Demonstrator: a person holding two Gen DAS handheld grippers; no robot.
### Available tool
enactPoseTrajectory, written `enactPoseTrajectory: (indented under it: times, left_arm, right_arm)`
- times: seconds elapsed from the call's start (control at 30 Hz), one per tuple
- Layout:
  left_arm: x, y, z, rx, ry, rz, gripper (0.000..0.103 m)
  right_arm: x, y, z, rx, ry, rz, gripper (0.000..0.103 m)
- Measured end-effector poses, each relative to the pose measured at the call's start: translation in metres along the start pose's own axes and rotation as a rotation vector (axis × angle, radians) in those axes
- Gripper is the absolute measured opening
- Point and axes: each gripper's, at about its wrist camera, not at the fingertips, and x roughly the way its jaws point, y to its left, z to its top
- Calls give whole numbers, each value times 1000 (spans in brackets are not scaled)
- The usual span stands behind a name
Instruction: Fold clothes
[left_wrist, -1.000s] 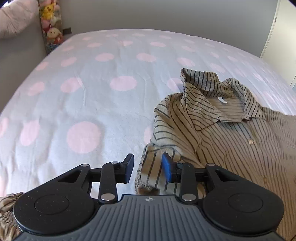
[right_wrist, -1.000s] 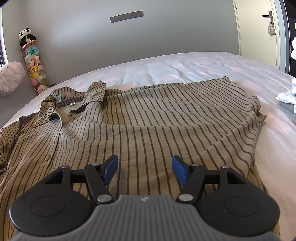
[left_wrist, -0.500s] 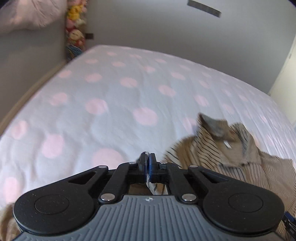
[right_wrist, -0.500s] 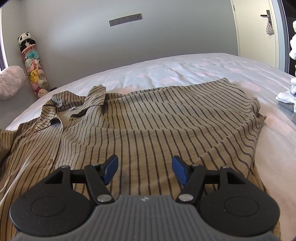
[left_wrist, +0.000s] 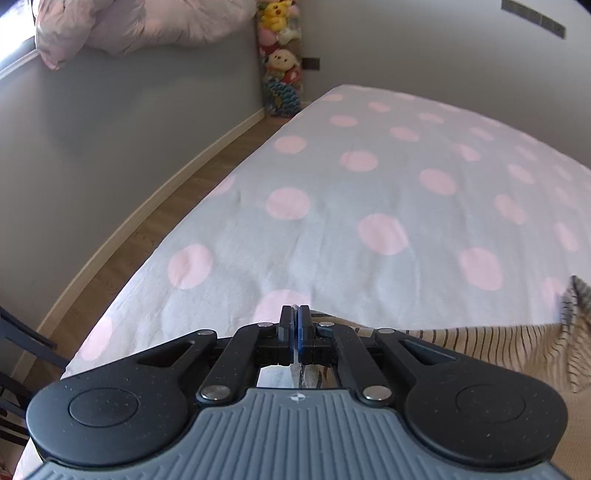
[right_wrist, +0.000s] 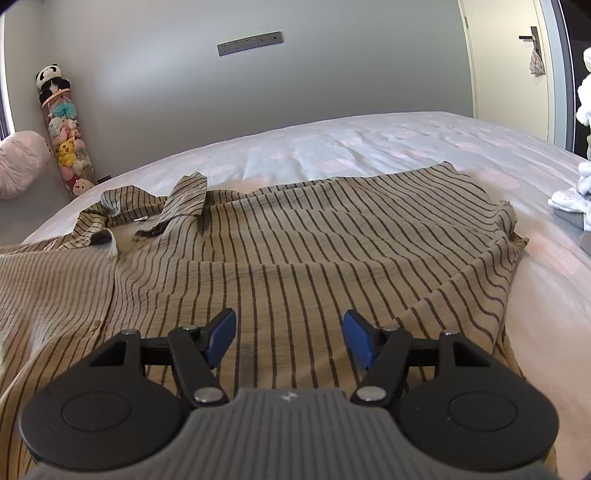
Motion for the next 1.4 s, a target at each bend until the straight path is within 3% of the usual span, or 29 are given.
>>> enactPoseTrajectory:
  times: [0.13, 0.37, 0.53, 0.63, 0.77, 0.93, 0.97, 1.0, 1.1, 1.23, 1.4]
  left_arm:
    - [35, -4, -1, 6, 10, 23, 0]
    - [84, -16, -27, 25, 112, 77, 1]
    - [76, -13, -37, 13, 98, 114, 15]
    - [55, -20, -32, 33, 51, 93, 22]
    - [23, -45, -23, 65, 15, -33, 22]
    - [-2, -105, -29, 155, 12, -220, 22]
    - [-4, -118, -34, 176, 21, -255, 22]
    - [-3, -131, -39, 200, 31, -281, 20]
    - [3, -164, -57, 259, 67, -330, 18]
    - [15, -190, -72, 262, 92, -385, 18]
    - [27, -206, -73, 256, 79, -419, 18]
  right_arm:
    - [4, -2, 0, -8, 6, -14, 67]
    - [13, -5, -3, -31, 36, -28, 68]
    - [14, -4, -3, -34, 38, -27, 70]
    - [14, -5, -1, -23, 35, -24, 70]
    - [8, -3, 2, -24, 18, -21, 70]
    - [2, 2, 7, -59, 0, -28, 66]
    - [1, 2, 8, -64, -3, -27, 62]
    - [2, 3, 9, -68, -2, -28, 52]
    - [8, 2, 16, -84, 17, -19, 35]
    - [23, 1, 34, -100, 43, 15, 35]
    - [65, 17, 74, -229, 40, 125, 36]
